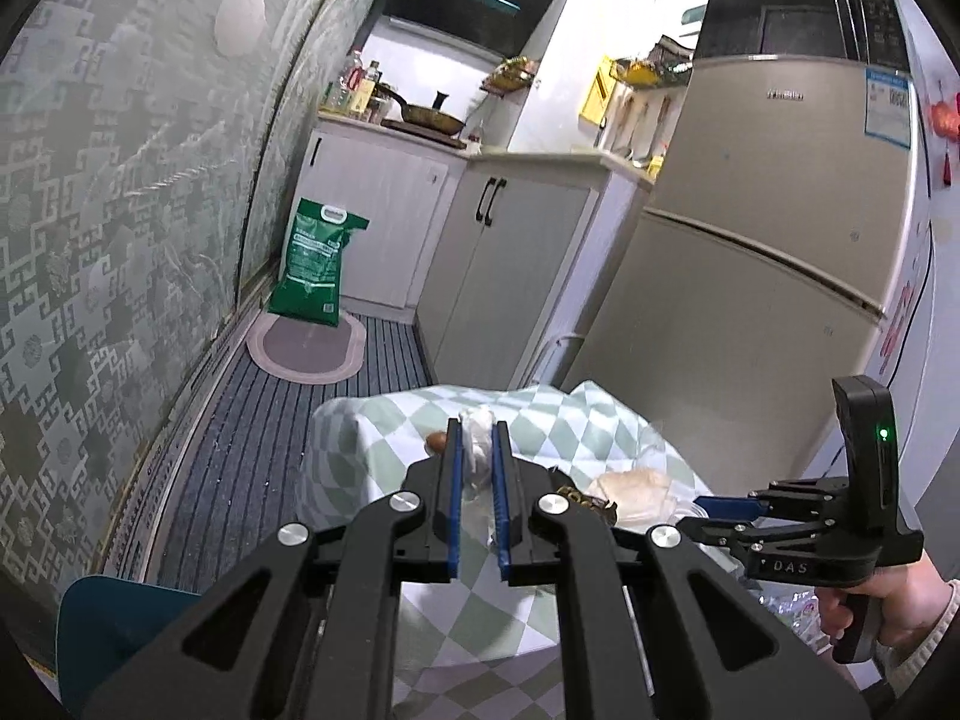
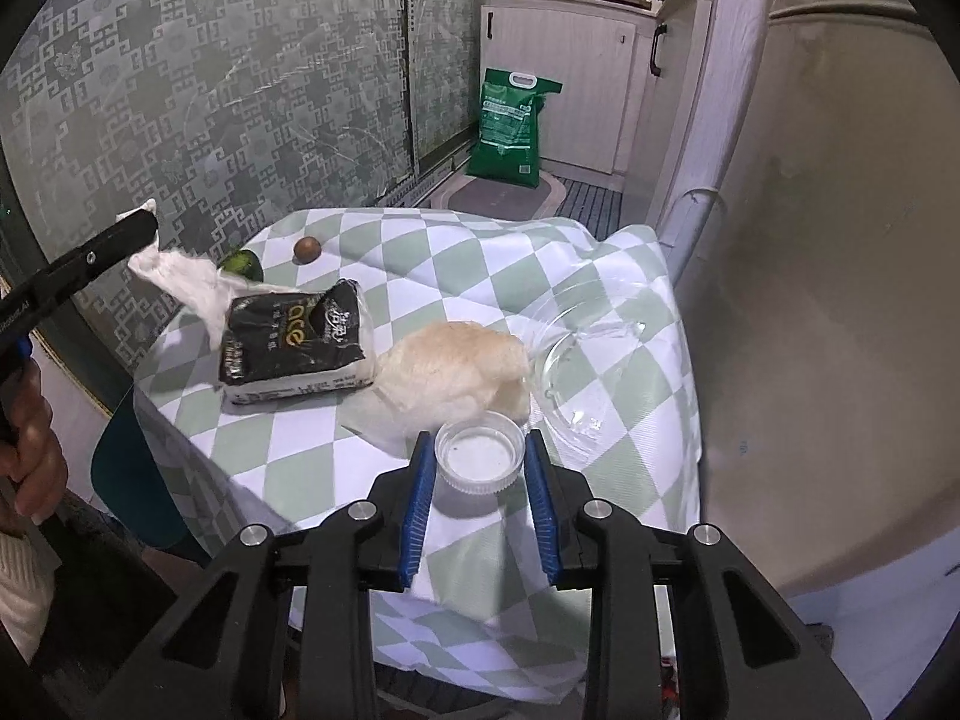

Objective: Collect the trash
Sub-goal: 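Grasp the white tissue with the left tool while the right tool grasps the cup lid, then carry the tissue and cup lid over the teal bin with both tools, then open the left tool to drop the tissue while the right tool lowers the lid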

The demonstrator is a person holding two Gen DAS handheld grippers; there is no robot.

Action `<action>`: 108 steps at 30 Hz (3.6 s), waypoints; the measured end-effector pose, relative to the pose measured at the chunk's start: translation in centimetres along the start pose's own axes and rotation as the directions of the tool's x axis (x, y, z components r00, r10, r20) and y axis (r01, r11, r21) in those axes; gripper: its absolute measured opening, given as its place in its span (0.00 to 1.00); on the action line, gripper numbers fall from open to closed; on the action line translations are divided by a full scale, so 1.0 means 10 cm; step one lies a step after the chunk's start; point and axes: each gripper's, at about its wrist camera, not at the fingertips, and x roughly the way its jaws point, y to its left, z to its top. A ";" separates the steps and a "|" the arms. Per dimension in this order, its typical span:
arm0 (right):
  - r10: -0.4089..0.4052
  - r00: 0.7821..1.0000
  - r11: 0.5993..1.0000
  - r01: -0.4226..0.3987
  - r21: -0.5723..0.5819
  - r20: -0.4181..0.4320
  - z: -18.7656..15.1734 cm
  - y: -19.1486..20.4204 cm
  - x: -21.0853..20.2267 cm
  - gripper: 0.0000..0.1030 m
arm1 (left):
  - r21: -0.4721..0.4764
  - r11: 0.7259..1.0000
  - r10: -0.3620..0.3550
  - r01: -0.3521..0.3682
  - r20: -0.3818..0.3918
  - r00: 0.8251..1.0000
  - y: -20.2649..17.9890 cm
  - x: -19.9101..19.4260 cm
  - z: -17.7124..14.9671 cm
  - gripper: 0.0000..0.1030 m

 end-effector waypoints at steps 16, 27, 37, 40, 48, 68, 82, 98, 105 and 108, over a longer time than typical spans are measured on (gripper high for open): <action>0.020 0.996 0.999 -0.017 -0.038 0.091 0.29 0.33 -0.29 0.29 | -0.032 0.999 0.034 -0.031 0.089 0.995 0.27 -0.38 0.11 0.09; 0.090 0.991 0.993 -0.081 -0.091 0.100 0.52 0.83 -0.22 0.29 | -0.053 0.988 0.148 -0.145 0.066 0.987 0.68 -0.65 0.13 0.09; 0.186 0.977 0.974 -0.170 -0.147 0.102 0.72 1.36 -0.17 0.29 | -0.003 0.964 0.264 -0.264 -0.021 0.964 1.01 -0.77 0.06 0.09; 0.203 0.974 0.968 -0.186 -0.168 0.095 0.75 1.52 -0.15 0.29 | 0.006 0.953 0.304 -0.304 -0.054 0.951 1.13 -0.78 0.00 0.09; 0.272 0.961 0.944 -0.256 -0.208 0.049 0.82 1.91 -0.03 0.29 | 0.035 0.941 0.338 -0.338 -0.186 0.923 1.35 -0.69 -0.16 0.10; 0.334 0.931 0.910 -0.359 -0.209 -0.146 0.72 2.38 0.47 0.29 | 0.082 0.945 0.320 -0.317 -0.440 0.839 1.57 -0.39 -0.50 0.10; 0.305 0.912 0.901 -0.370 -0.227 -0.276 0.55 2.63 0.81 0.29 | 0.083 0.947 0.297 -0.310 -0.586 0.754 1.73 -0.16 -0.81 0.18; 0.293 0.879 0.894 -0.391 -0.219 -0.376 0.35 2.79 1.07 0.29 | 0.082 0.942 0.315 -0.325 -0.548 0.775 1.75 -0.22 -0.72 0.38; 0.298 0.869 0.891 -0.402 -0.212 -0.395 0.29 2.81 1.13 0.29 | 0.080 0.940 0.328 -0.333 -0.488 0.809 1.73 -0.30 -0.61 0.47; 0.300 0.863 0.889 -0.407 -0.209 -0.407 0.25 2.83 1.16 0.29 | 0.074 0.940 0.330 -0.334 -0.453 0.828 1.71 -0.34 -0.56 0.48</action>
